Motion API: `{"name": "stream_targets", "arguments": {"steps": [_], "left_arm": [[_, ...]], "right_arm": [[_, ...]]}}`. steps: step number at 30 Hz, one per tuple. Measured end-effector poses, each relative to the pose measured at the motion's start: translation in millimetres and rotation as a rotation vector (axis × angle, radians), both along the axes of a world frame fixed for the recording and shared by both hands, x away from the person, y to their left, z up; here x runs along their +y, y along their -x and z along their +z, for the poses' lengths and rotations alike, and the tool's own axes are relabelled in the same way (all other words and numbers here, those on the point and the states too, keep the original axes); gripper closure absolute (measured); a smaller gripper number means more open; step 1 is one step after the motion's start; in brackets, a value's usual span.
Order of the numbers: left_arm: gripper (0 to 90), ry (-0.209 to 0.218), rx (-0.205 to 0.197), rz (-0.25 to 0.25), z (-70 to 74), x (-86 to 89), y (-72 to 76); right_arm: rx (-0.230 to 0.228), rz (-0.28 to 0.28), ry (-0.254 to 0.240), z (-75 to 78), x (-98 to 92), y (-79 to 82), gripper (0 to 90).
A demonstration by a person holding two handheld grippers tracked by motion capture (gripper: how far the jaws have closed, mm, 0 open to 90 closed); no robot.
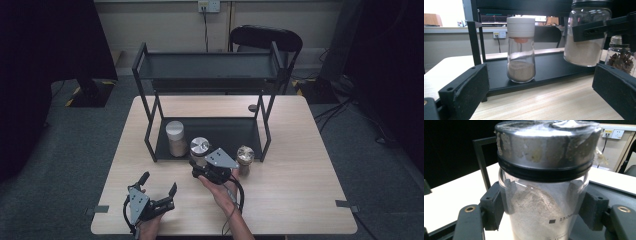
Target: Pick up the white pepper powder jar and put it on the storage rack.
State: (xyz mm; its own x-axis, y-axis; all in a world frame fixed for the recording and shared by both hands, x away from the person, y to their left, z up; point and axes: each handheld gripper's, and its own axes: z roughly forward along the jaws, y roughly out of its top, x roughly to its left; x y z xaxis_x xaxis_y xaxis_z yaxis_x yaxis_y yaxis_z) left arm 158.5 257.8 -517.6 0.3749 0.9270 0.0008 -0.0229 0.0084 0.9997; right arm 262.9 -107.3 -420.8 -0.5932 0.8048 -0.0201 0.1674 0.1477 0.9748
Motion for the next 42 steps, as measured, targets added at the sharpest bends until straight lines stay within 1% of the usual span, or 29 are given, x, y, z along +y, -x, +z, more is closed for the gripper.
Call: {"name": "stream_targets", "arguments": {"steps": [5,12,13,16,21,23,25,27,33,35,42], "left_arm": [[0.1,0.000,0.000,-0.001,0.0,0.1,0.0],[0.1,0.003,0.004,0.001,0.4,-0.3,-0.2],[0.1,0.003,0.003,0.002,0.4,-0.4,-0.2],[0.1,0.001,0.002,0.000,0.3,0.0,-0.1],[0.1,-0.001,0.000,-0.007,0.1,1.0,-0.1],[0.1,-0.001,0.001,-0.007,0.1,1.0,-0.1],[0.1,0.000,0.002,-0.009,0.3,1.2,-0.4],[0.1,-0.001,0.000,-0.009,0.1,1.4,-0.3],[0.1,-0.002,0.001,-0.010,0.3,1.5,-0.3],[0.1,0.000,0.001,-0.010,0.2,1.4,-0.4],[0.1,-0.001,0.000,-0.011,0.0,1.6,-0.4]], "right_arm": [[-0.001,-0.008,0.002,2.8,2.3,-7.5,31.2],[-0.008,-0.034,0.005,4.7,6.9,-16.7,31.2],[-0.006,-0.037,0.002,4.7,7.3,-17.8,31.2],[-0.002,-0.039,0.014,5.9,9.9,-22.0,31.2],[0.005,-0.054,0.020,7.5,16.1,-29.1,31.2],[0.010,-0.058,0.011,6.5,17.9,-32.8,31.2],[0.009,-0.063,0.027,6.7,20.9,-35.4,31.2],[0.019,-0.064,0.025,6.4,22.0,-38.9,31.2],[0.024,-0.085,0.037,2.8,28.1,-46.2,31.2],[0.036,-0.094,0.032,1.6,28.2,-49.2,31.2],[0.057,-0.122,0.041,-5.9,30.5,-57.7,31.2]]}}
